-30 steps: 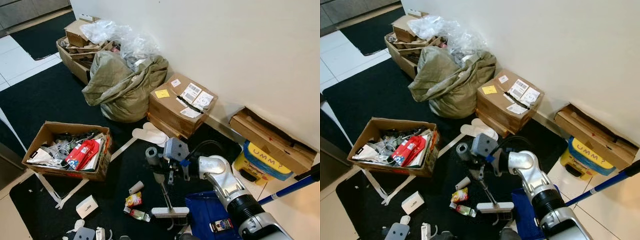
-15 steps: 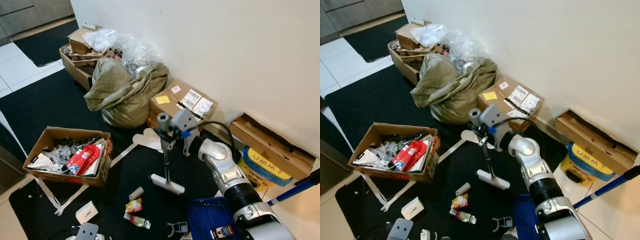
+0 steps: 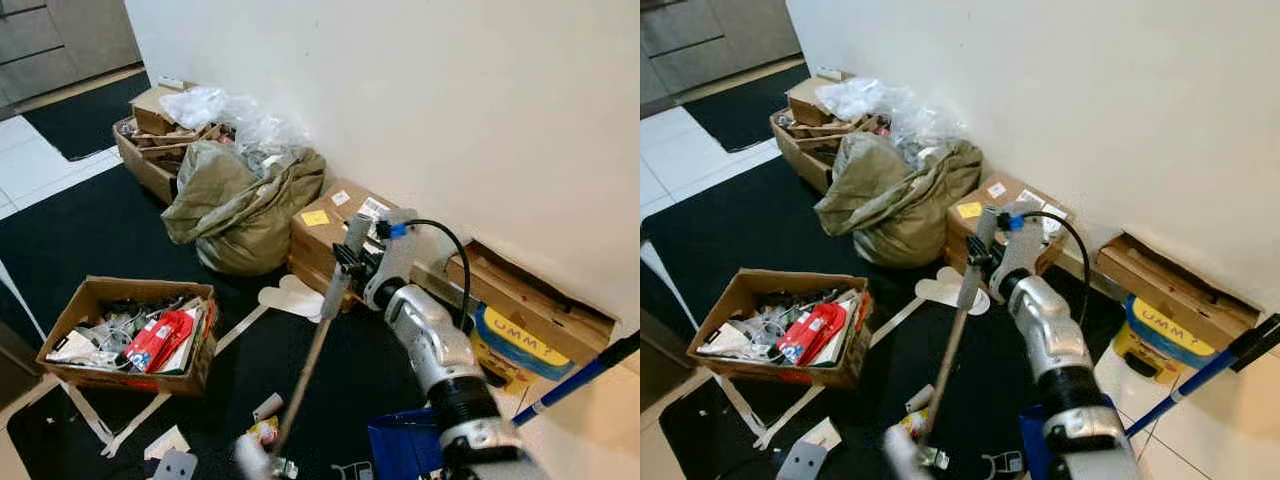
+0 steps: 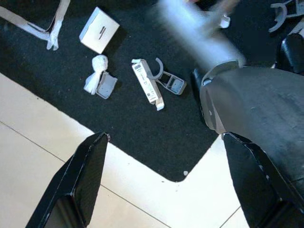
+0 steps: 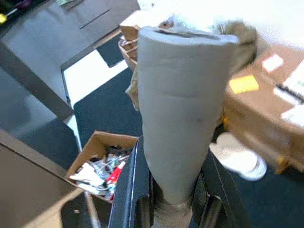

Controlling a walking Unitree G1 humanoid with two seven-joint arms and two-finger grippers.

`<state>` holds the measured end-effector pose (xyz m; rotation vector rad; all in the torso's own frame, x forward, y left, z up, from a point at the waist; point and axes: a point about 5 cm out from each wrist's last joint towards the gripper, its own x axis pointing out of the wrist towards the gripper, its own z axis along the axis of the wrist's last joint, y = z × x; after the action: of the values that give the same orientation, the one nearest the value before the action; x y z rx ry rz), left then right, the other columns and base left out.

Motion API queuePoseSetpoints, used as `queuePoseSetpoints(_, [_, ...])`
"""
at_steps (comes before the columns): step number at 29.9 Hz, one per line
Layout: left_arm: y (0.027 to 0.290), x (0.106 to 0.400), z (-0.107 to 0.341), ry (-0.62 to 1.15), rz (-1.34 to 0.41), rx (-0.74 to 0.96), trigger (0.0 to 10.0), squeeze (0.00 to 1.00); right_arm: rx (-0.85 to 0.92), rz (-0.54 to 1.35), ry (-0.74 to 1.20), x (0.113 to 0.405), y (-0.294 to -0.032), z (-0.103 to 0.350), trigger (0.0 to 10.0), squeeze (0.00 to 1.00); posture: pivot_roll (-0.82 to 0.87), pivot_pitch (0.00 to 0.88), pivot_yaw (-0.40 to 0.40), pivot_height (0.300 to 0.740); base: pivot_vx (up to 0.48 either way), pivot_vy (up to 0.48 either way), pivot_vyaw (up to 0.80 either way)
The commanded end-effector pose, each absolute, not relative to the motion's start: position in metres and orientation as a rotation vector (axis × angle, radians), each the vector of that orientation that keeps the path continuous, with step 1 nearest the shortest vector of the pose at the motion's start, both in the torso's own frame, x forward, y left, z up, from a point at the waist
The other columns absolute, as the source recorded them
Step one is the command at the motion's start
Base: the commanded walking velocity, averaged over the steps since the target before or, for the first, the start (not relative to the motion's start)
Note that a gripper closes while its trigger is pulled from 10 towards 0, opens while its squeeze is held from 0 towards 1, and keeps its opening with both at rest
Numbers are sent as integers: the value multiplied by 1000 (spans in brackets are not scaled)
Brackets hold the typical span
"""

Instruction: Sweep floor

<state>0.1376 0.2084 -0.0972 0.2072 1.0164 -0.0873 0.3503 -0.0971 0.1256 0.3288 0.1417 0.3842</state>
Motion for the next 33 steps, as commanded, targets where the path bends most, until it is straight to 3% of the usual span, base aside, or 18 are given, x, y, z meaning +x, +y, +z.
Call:
queuePoseSetpoints(1, [208,130,-100,1054,-96,218,10000,0,354,365,112,351,-98,133,10000,0,-108,59,3,740,0,0,0])
queuePoseSetpoints(16, [199,134,-101,1064,-118,228,10000,0,203,73,236,339,-119,101,10000,0,-134,32,2,740,0,0,0])
queuePoseSetpoints(33, [205,127,-103,1083,-45,185,10000,0,363,-48,243,334,-126,94,10000,0,-163,41,43,740,0,0,0])
